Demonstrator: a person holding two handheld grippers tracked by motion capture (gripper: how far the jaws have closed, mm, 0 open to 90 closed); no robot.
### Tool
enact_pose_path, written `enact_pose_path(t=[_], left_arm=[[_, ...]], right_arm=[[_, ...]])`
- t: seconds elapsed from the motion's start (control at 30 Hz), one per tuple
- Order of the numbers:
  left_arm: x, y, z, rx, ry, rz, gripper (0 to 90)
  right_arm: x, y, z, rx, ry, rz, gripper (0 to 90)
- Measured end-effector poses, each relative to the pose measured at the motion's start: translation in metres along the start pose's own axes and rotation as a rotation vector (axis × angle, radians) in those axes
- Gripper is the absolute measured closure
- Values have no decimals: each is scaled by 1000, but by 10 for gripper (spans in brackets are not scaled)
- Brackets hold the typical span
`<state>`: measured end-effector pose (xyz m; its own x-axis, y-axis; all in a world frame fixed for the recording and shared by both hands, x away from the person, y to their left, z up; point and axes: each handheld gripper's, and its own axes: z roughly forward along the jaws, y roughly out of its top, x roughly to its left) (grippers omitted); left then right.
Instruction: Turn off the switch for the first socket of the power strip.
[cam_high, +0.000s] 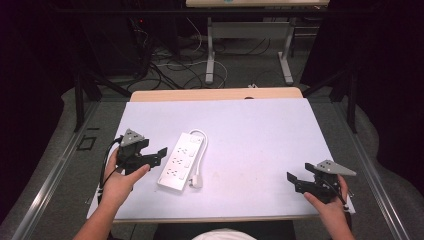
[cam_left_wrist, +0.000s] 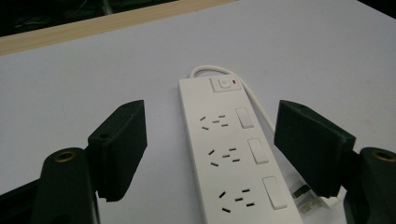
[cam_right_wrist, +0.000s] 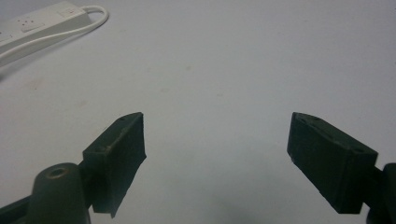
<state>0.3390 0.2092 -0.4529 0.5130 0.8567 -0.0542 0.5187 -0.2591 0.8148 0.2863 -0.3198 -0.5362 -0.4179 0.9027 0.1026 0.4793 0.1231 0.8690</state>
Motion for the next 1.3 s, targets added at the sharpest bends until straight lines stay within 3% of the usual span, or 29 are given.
enact_pose_path(t=[0.33, 0.6, 0.77, 0.9, 1.3], left_arm=[[0, 11, 0, 3, -1, 12, 269], [-1, 20, 6, 18, -16, -10, 321], [-2, 26, 13, 46, -42, -31, 384], [-8, 29, 20, 70, -57, -60, 491], [-10, 37, 34, 156, -119, -94, 661]], right_arm=[[-1, 0, 0, 8, -1, 0, 187], [-1, 0, 0, 8, 0, 1, 187], [-2, -1, 1, -1, -4, -2, 187], [-2, -1, 1, -2, 0, 3, 187], [-3, -1, 1, 7, 12, 12, 187]])
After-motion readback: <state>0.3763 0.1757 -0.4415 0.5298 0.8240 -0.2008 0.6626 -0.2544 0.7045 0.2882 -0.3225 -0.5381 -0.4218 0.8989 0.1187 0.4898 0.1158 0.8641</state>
